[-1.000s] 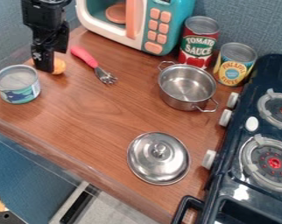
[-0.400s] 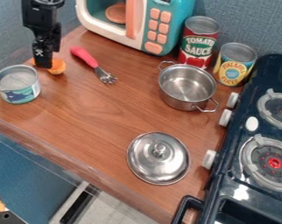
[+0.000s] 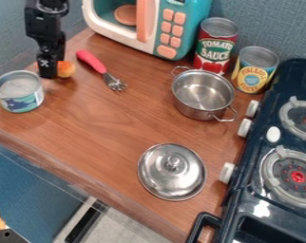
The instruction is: Move the orange object to the bottom side on the table
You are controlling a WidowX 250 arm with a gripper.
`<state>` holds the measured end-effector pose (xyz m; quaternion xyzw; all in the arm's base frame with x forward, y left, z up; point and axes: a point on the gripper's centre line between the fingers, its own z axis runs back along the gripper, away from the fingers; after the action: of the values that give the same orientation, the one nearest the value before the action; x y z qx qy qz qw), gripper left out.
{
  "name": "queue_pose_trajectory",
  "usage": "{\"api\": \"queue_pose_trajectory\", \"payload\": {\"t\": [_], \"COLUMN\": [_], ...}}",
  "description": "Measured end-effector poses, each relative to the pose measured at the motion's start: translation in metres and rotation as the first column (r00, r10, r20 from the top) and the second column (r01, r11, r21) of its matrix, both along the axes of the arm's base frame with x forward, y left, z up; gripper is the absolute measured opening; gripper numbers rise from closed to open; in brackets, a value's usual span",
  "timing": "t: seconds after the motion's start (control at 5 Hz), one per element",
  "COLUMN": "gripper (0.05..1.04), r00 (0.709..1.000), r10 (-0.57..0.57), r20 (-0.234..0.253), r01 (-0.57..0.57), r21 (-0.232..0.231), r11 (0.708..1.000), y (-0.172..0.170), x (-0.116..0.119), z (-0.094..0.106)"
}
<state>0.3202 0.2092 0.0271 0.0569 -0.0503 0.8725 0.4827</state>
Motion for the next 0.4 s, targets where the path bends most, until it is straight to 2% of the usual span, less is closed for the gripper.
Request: {"api": "queue_pose_trajectory", "payload": {"t": [0.4], "gripper": [0.392], "r00": [0.999], "r10": [0.04], "r20": [0.028], "r01": [-0.04], "r21": [-0.001], "r11": [0.999], "y": [-0.0009], "x": [-0.002], "z": [-0.0087]}}
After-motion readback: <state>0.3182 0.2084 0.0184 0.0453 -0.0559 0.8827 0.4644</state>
